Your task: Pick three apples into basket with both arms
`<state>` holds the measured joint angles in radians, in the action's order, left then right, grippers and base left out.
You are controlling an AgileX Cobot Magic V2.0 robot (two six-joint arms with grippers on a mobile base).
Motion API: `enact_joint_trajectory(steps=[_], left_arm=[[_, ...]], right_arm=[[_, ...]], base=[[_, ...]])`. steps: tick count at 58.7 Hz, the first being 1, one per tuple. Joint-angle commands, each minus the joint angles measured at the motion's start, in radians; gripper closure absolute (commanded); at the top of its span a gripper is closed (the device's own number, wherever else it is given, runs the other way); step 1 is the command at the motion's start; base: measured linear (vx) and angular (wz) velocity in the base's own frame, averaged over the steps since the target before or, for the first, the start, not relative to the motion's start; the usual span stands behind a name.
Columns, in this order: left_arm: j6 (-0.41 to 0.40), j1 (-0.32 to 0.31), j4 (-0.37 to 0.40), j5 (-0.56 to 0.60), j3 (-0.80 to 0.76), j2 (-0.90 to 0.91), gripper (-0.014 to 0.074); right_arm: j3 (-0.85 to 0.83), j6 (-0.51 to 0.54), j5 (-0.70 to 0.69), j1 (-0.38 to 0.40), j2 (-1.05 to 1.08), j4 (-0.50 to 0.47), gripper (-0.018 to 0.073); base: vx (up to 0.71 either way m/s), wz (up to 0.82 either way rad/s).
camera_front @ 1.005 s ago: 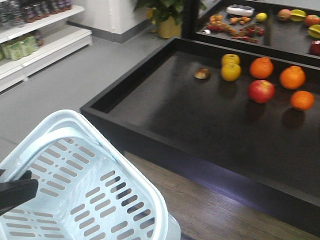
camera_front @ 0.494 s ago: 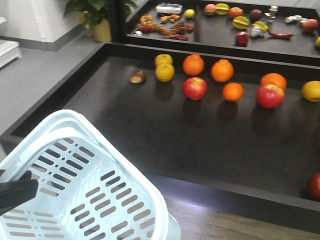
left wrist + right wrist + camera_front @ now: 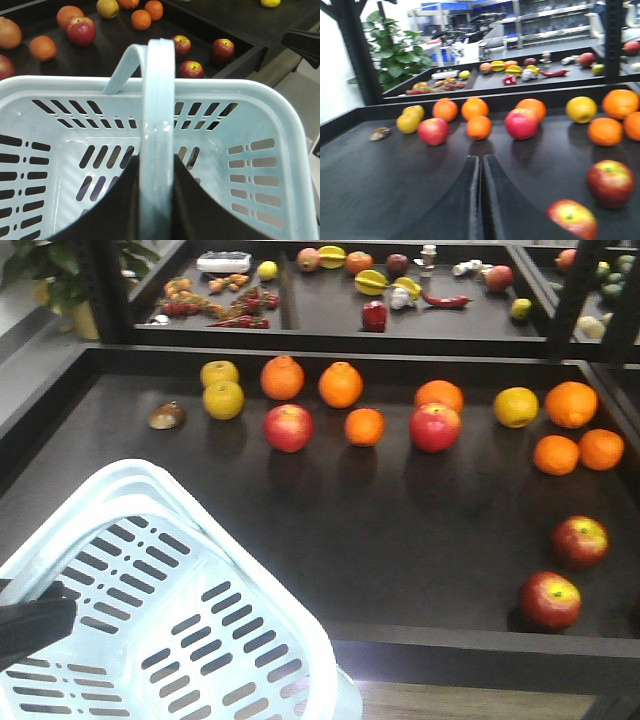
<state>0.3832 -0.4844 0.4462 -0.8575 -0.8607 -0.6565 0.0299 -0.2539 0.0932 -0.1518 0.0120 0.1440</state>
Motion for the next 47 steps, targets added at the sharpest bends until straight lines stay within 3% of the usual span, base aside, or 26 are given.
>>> enact_joint_trajectory(steps=[1,26,47], left_arm=[[-0.008,-0.005,0.037,0.097,-0.029,0.001,0.0602],[-0.008,-0.005,0.037,0.097,-0.029,0.001,0.0602],[-0.008,-0.005,0.037,0.097,-0.029,0.001,0.0602]], right_arm=[[0.012,0.007,-0.073,0.004,0.011,0.012,0.0564],[0.012,0.007,-0.073,0.004,0.011,0.012,0.0564],[0.012,0.007,-0.073,0.004,0.011,0.012,0.0564]], base=[[0.1,-0.37],[0.1,-0.28],[0.09,-0.05]])
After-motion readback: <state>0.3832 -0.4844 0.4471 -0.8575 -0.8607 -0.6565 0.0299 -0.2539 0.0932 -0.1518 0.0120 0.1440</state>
